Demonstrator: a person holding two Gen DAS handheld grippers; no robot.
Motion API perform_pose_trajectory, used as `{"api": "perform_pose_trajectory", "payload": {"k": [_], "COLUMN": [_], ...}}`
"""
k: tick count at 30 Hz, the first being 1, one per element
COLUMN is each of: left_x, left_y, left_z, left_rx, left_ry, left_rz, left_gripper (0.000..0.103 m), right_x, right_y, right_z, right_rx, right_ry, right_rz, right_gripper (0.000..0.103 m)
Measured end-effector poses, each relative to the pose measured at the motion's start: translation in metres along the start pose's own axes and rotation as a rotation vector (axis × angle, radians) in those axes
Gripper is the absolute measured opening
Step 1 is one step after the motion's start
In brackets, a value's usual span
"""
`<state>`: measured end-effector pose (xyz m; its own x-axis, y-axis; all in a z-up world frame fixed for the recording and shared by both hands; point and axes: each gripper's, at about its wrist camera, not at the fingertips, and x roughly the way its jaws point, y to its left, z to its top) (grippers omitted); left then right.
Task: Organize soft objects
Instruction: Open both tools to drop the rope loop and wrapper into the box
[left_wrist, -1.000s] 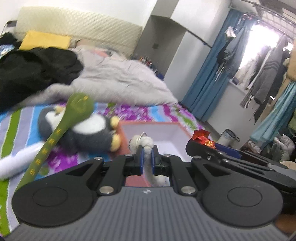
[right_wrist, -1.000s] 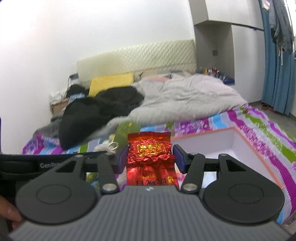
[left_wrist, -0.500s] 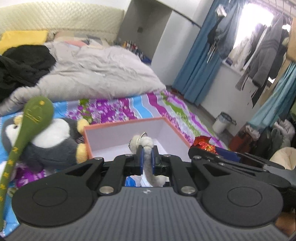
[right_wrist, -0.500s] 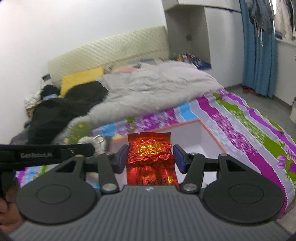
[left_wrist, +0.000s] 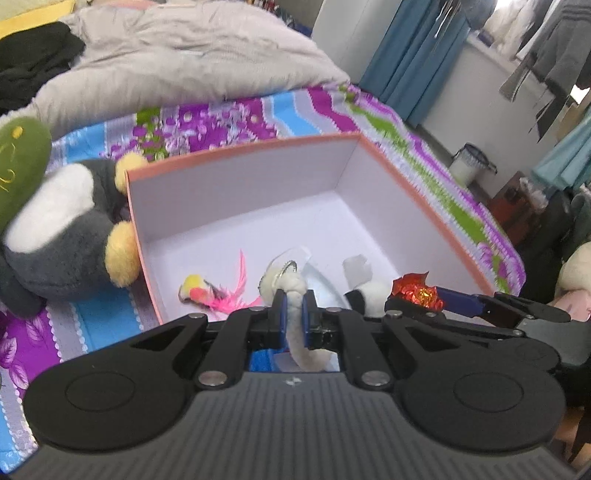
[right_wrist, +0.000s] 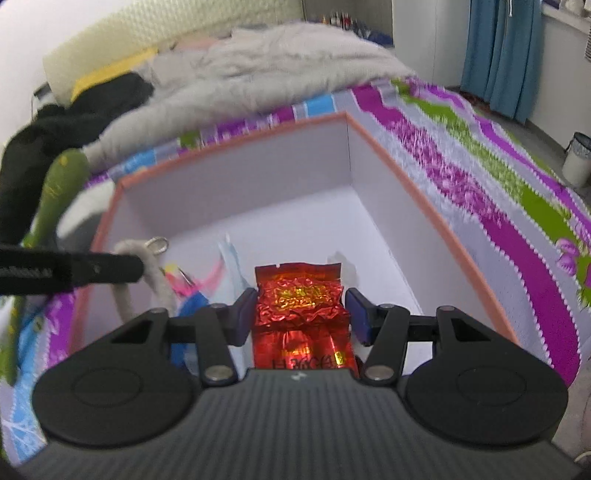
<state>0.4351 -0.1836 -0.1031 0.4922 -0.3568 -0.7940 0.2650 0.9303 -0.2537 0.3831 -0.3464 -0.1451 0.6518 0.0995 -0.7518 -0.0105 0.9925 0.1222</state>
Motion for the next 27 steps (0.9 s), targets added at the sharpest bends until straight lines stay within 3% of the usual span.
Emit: {"api": "perform_pose_trajectory", "payload": {"k": [4,5,7,8,14,27], "left_x": [0.005,0.004,0.002,-0.003,-0.055,-0.213], "left_y": [0.001,0.002,0.001,0.0,-0.007,-0.043], "left_z": [-0.002,-0.002,-0.001,-0.002,-0.003,-0.036], "left_rx": [0.009,0.015,0.036,0.039,0.061,0.132], "left_ry": [0.019,0.022,0.035,0.02,-0.069,-0.296], "left_rz": [0.026,0.031,0.038,0.051,0.056,0.067], "left_gripper": [0.012,0.016,0.044,0.048,0.049,0.049], "right_x": [0.006,0.005,0.001,-0.001,-0.039,-0.186], "right_y": [-0.001,0.0,0.002,0.003,0.011,0.039], "right_z": [-0.003,-0.003,-0.002,-0.001,0.004,0.002], "right_rx": [0.011,0.009,0.005,0.0,0.012,0.04], "right_ry": [0.023,0.026,0.023,0.018,-0.059,-0.332], "right_rz": [0.005,0.01,0.018,0.017,0.023,0.021], "right_gripper": [0.056,0.056,0.061,0.062,0.062,0.062]}}
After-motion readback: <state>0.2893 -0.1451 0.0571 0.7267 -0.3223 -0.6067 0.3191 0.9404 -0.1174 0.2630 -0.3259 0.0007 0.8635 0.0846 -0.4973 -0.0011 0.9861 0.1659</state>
